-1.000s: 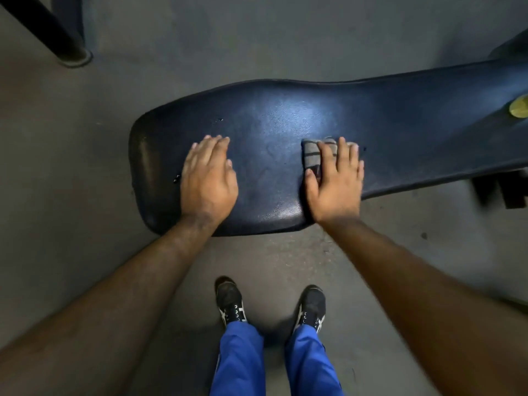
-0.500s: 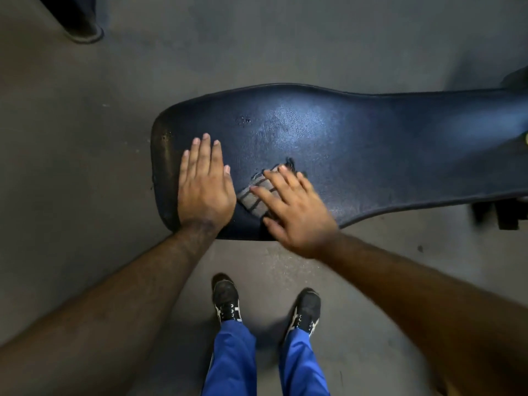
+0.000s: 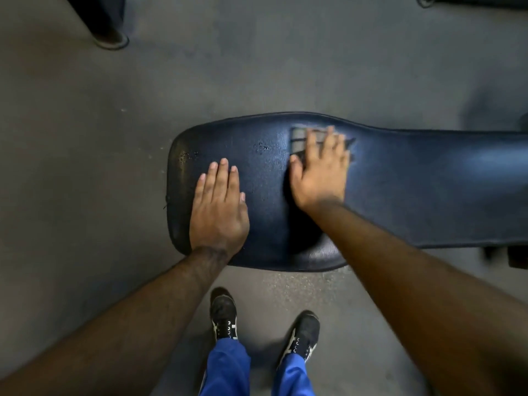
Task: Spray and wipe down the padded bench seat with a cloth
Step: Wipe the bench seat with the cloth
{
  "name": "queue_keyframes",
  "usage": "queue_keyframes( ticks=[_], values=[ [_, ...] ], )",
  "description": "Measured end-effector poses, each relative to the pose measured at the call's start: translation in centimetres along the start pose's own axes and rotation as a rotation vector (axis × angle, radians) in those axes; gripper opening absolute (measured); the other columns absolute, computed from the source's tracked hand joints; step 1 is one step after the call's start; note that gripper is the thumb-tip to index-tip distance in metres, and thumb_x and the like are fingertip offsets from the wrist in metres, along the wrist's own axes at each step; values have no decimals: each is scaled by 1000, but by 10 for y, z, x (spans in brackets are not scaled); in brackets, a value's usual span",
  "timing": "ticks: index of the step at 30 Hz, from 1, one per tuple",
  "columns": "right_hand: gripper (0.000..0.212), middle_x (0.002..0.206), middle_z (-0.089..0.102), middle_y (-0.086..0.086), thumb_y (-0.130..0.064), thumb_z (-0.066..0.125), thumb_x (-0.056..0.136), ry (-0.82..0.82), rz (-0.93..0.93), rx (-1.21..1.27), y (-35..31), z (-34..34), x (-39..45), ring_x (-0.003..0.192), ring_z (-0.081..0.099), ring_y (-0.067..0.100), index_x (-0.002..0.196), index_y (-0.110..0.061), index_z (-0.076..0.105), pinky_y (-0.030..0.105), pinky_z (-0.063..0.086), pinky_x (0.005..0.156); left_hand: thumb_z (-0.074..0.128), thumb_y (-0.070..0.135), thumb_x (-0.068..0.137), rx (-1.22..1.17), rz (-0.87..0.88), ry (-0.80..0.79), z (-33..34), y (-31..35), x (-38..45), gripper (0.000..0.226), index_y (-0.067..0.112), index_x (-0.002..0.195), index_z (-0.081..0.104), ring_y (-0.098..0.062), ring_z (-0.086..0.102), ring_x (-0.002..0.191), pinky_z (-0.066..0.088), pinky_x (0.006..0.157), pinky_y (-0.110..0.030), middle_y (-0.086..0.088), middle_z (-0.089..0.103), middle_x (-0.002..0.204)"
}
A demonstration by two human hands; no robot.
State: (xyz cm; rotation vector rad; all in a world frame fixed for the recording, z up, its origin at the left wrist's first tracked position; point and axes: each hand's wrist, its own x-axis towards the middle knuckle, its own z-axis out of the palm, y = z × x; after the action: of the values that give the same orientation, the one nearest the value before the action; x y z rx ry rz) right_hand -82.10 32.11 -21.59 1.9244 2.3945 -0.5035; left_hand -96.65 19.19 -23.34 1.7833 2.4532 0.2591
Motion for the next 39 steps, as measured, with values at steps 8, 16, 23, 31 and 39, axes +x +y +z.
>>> queue_keyframes(
  ticks=[8, 16, 23, 31, 39],
  values=[
    [58, 166, 11, 13, -45, 33, 102, -23, -9, 18, -18, -10, 55, 153, 6, 34, 156, -29, 26, 47, 5, 124, 33, 28, 98, 10, -5, -3, 0, 1, 0, 56, 3, 148, 38, -28, 25, 148, 16, 122, -43, -15, 32, 157],
    [55, 164, 22, 10, -40, 36, 99, -32, -173, -2, -31, -9, 68, 152, 14, 32, 153, -28, 35, 43, 9, 122, 32, 28, 98, -36, -10, 60, 1, 1, -3, 54, 1, 144, 42, -28, 30, 146, 19, 121, -43, -16, 37, 154],
    [58, 163, 24, 12, -43, 34, 96, -109, -656, -34, 13, -2, 9, 152, 16, 34, 151, -25, 40, 50, 10, 124, 35, 24, 97, -79, -24, 77, 2, 0, -5, 52, 0, 142, 44, -29, 33, 144, 18, 121, -41, -18, 40, 152],
    [56, 162, 27, 14, -42, 34, 98, -83, -672, -76, 25, 12, -50, 150, 20, 36, 150, -23, 40, 52, 15, 122, 33, 24, 96, -112, -11, 84, 2, 0, -4, 54, -2, 141, 46, -29, 34, 144, 18, 121, -41, -18, 40, 152],
    [61, 164, 19, 16, -44, 34, 98, -47, -504, -81, 8, 29, -124, 152, 13, 37, 154, -21, 33, 53, 13, 123, 33, 24, 95, -151, 20, 50, -6, -5, -5, 54, -2, 140, 48, -30, 34, 143, 17, 121, -40, -19, 40, 151]
  ],
)
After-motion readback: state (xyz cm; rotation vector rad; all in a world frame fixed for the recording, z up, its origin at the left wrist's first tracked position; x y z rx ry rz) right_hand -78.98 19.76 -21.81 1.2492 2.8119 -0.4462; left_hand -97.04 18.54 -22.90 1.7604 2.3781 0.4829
